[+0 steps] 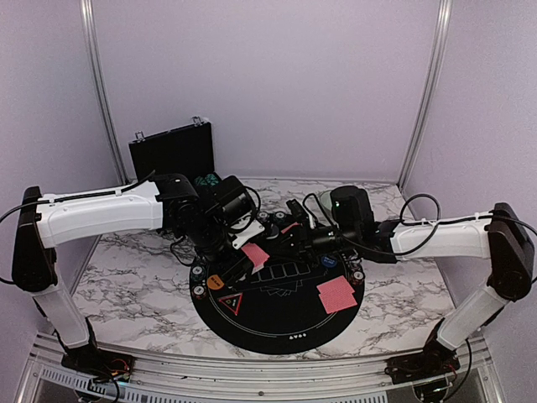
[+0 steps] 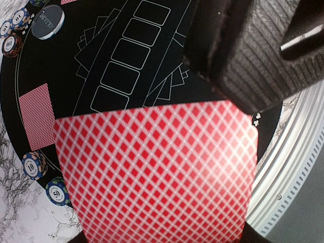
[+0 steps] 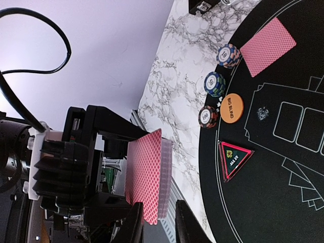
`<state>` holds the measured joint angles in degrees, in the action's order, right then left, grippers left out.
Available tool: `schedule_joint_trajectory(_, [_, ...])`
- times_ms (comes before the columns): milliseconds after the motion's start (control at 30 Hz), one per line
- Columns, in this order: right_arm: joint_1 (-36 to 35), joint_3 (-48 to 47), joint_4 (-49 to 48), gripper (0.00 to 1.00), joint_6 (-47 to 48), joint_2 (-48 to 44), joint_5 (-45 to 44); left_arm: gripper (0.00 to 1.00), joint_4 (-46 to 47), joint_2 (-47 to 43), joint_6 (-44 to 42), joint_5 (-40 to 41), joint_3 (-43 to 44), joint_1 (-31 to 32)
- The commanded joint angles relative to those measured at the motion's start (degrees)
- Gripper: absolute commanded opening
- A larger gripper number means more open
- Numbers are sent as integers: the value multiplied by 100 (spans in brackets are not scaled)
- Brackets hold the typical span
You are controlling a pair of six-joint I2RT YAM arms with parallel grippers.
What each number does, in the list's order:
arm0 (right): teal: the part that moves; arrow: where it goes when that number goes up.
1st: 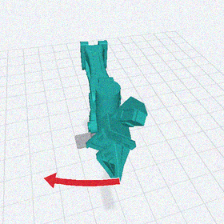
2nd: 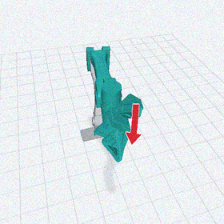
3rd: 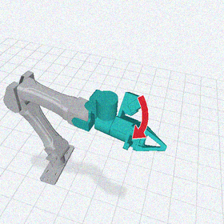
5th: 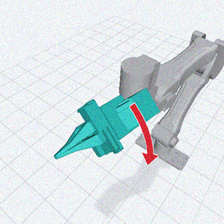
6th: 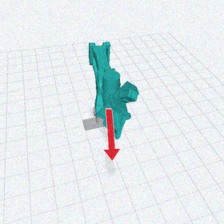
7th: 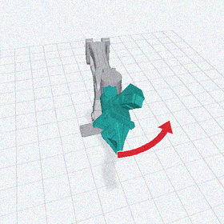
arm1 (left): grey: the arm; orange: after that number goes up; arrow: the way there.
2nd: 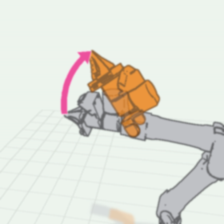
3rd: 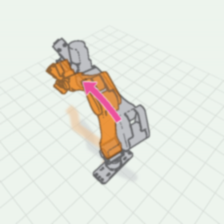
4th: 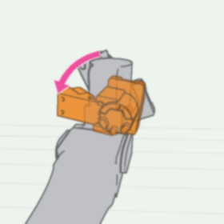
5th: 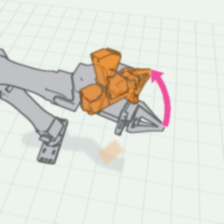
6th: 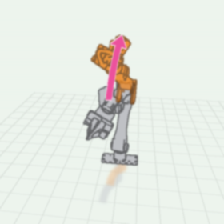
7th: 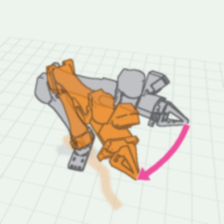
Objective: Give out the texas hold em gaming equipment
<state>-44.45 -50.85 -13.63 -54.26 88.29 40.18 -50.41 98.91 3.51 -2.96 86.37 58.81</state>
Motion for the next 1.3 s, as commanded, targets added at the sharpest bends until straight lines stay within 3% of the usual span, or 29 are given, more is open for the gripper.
schedule_joint_trajectory(0, [-38, -232, -190, 21, -41, 48, 68, 50, -2, -145, -63, -44, -31, -27])
schedule_joint_trajectory(767, [-147, -224, -276, 12, -130, 140, 111, 50, 23, -157, -64, -38, -76, -36])
schedule_joint_trajectory(1267, [-174, -231, -259, 14, -142, 207, 107, 50, 41, -168, -70, -46, -95, -45])
